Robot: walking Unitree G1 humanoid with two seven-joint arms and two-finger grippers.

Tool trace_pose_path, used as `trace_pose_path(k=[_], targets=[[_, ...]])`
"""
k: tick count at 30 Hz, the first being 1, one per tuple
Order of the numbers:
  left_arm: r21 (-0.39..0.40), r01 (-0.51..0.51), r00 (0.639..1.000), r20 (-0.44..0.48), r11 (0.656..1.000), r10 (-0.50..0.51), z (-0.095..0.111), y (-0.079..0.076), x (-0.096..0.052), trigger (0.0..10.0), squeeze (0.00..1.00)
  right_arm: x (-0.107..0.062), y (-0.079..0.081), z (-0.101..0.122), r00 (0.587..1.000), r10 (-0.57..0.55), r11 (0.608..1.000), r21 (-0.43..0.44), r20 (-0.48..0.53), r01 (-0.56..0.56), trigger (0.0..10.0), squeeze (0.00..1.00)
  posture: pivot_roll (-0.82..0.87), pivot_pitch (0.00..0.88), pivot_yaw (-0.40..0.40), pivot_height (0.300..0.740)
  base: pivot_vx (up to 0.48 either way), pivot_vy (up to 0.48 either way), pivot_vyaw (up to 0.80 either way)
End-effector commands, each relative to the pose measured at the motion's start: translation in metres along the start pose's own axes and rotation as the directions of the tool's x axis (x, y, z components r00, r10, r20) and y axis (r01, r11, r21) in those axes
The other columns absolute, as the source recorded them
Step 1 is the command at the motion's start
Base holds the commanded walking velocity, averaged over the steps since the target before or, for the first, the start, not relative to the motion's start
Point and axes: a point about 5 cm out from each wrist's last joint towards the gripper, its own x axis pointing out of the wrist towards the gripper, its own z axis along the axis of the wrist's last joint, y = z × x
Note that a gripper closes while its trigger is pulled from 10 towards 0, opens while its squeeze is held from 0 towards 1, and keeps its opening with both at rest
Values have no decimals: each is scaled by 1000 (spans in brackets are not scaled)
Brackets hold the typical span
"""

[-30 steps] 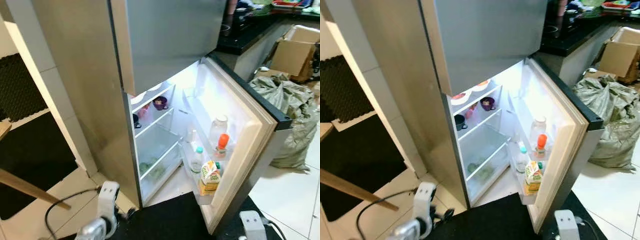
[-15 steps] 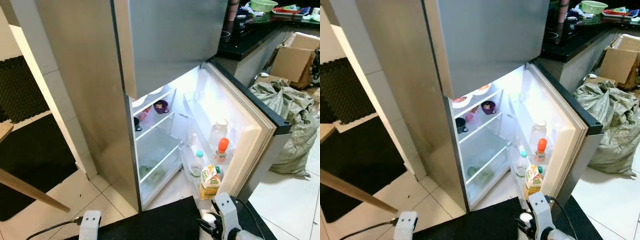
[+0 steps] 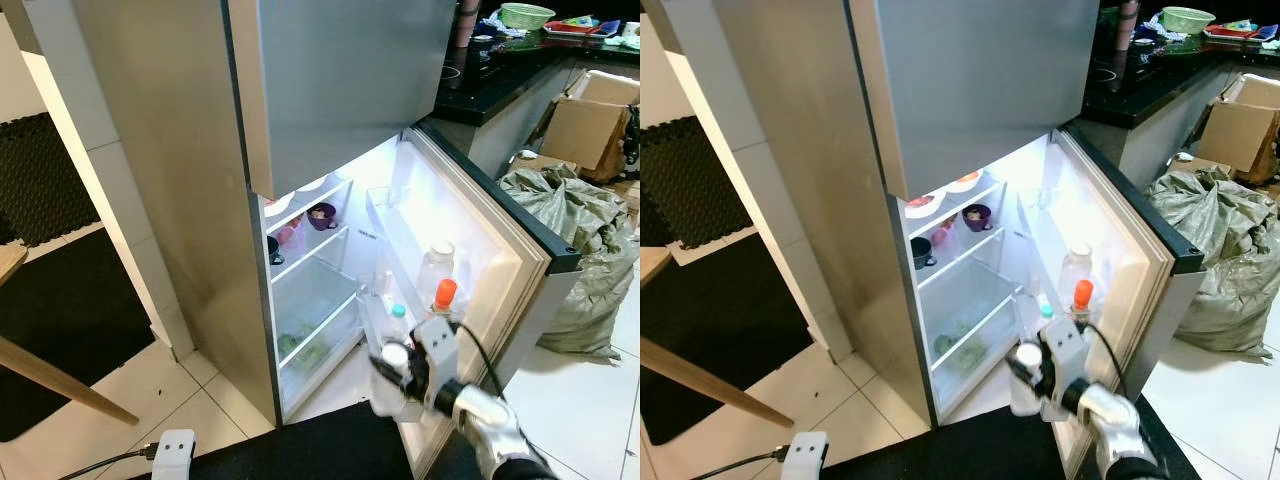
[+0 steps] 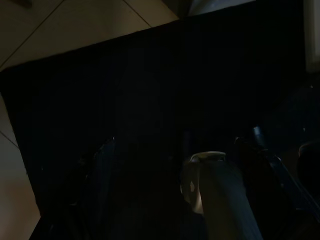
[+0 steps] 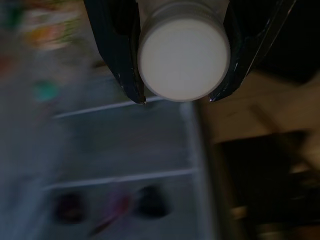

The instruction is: Restocking fridge

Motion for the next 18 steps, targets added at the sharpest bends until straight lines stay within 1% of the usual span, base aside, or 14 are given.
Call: trace_pose_path(k=[1, 2, 3, 5, 10, 12, 14, 15, 16, 18], targets=[[-9, -8, 1000, -6, 1000, 8, -2, 0, 0, 10000, 0, 2, -10, 13, 997, -59, 998, -34, 48, 61, 10000, 0, -162, 9, -18, 740, 0, 0, 0], [-11, -9, 1000, -7, 1000, 9, -2, 0, 0, 10000, 0, 2, -15, 17, 995, -82, 995, -43, 63, 85, 10000, 0, -162, 9, -18, 740, 0, 0, 0], [-11, -9, 1000, -7, 1000, 9, -2, 0, 0, 10000, 0, 2, -15, 17, 995, -82, 995, -43, 63, 85, 10000, 0, -162, 9, -18, 740, 0, 0, 0], [-14, -10, 1000, -10, 1000, 10, -3, 0, 0, 10000, 0, 1, -26, 25, 985, -153, 986, -60, 77, 158, 10000, 0, -162, 7, -20, 740, 0, 0, 0], [-16, -9, 1000, -12, 1000, 9, -4, 0, 0, 10000, 0, 0, -33, 27, 977, -202, 975, -76, 74, 207, 10000, 0, -160, 7, -21, 740, 0, 0, 0], [-20, -7, 1000, -12, 1000, 7, -4, -1, 0, 10000, 0, -5, -46, 27, 953, -302, 947, -106, 39, 304, 10000, 0, -158, 5, -25, 740, 0, 0, 0], [-24, -6, 1000, -11, 1000, 6, -4, -2, 0, 10000, 0, -13, -62, 26, 912, -411, 901, -147, 8, 408, 10000, 0, -158, 5, -25, 740, 0, 0, 0], [-24, -6, 1000, -11, 1000, 6, -4, -2, 0, 10000, 0, -13, -62, 26, 912, -411, 901, -147, 8, 408, 10000, 0, -158, 5, -25, 740, 0, 0, 0], [-25, -6, 1000, -11, 1000, 6, -4, -2, 0, 10000, 0, -16, -68, 26, 893, -450, 881, -164, 0, 444, 10000, 0, -158, 4, -26, 740, 0, 0, 0], [-25, -6, 1000, -11, 1000, 6, -4, -2, 0, 10000, 0, -16, -68, 26, 893, -450, 881, -164, 0, 444, 10000, 0, -158, 4, -26, 740, 0, 0, 0]])
